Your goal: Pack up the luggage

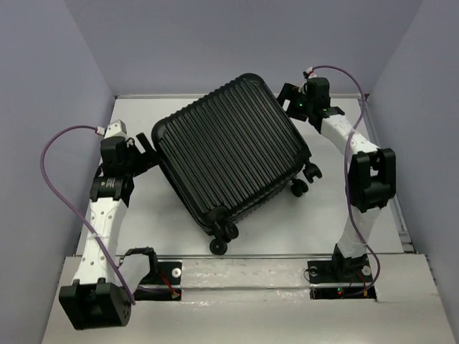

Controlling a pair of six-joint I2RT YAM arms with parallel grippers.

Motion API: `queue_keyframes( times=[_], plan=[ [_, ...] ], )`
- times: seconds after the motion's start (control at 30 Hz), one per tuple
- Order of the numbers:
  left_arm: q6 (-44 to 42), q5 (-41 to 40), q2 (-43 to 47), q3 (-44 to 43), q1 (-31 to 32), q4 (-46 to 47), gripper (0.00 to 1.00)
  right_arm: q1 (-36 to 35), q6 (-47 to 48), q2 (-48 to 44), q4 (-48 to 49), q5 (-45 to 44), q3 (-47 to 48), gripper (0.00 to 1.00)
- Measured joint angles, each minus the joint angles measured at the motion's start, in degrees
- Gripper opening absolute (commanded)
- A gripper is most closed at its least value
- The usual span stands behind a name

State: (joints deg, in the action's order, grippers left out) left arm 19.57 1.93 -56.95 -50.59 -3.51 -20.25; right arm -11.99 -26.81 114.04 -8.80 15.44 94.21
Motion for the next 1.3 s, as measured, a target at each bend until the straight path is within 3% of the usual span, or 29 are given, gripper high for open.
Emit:
queue_keyframes(
  times=[0.2,0.3,0.53,0.67,0.77,0.83,0.87,0.93,1.03,1.1,1.13,1.17,1.27,1.3],
  plan=[
    [0.02,1.01,6.45,0.00,1.68,0.07,0.99,1.14,4.63,-14.27,-3.69,-2.25,-7.02,1.00],
    [0.28,0.63,7.32,0.00,1.70,1.42,0.99,1.79,6.43,-15.02,-6.86,-1.95,-5.51,1.00],
    [2.05,-0.98,5.79,1.27,1.90,3.50,0.99,1.77,9.18,1.64,-19.47,0.98,17.29,1.00],
    [3.41,-4.31,5.44,2.34,2.40,4.37,0.99,1.75,9.07,7.96,-25.33,0.13,24.81,0.97],
    [3.56,-8.66,7.26,1.99,2.71,4.61,0.99,1.95,8.35,9.86,-29.62,-0.04,30.05,0.83],
    [3.65,-11.65,9.03,0.59,2.67,4.37,0.99,2.36,7.52,9.57,-31.08,-0.22,32.79,0.46],
    [3.67,-12.22,9.73,-0.33,2.67,4.52,0.98,2.89,7.06,8.83,-31.15,-0.46,34.05,0.10],
    [3.69,-12.07,11.32,-2.36,2.67,5.66,0.94,3.74,7.17,6.78,-31.23,-0.83,34.36,0.07],
    [3.76,-8.00,12.59,-2.78,2.67,8.22,0.86,4.11,7.78,-2.16,-27.50,-0.22,24.72,0.07],
    [3.85,-2.64,12.46,-2.08,2.67,9.88,0.83,1.29,8.37,-18.10,-24.06,-0.50,6.58,0.07],
    [3.85,-1.38,12.39,-1.51,2.67,10.58,0.82,-1.51,8.57,-22.99,-23.47,-0.50,2.16,0.07],
    [3.89,0.09,12.26,-0.94,2.67,10.97,0.81,-4.85,8.63,-27.76,-22.36,-0.81,-2.91,0.07],
    [3.98,4.24,10.56,1.79,2.75,12.02,0.82,-25.97,9.01,-44.92,-15.10,1.92,-20.15,0.07],
    [4.09,5.29,9.62,2.05,2.75,12.07,0.84,-30.03,8.98,-47.78,-14.29,2.32,-22.93,0.07]
  ],
)
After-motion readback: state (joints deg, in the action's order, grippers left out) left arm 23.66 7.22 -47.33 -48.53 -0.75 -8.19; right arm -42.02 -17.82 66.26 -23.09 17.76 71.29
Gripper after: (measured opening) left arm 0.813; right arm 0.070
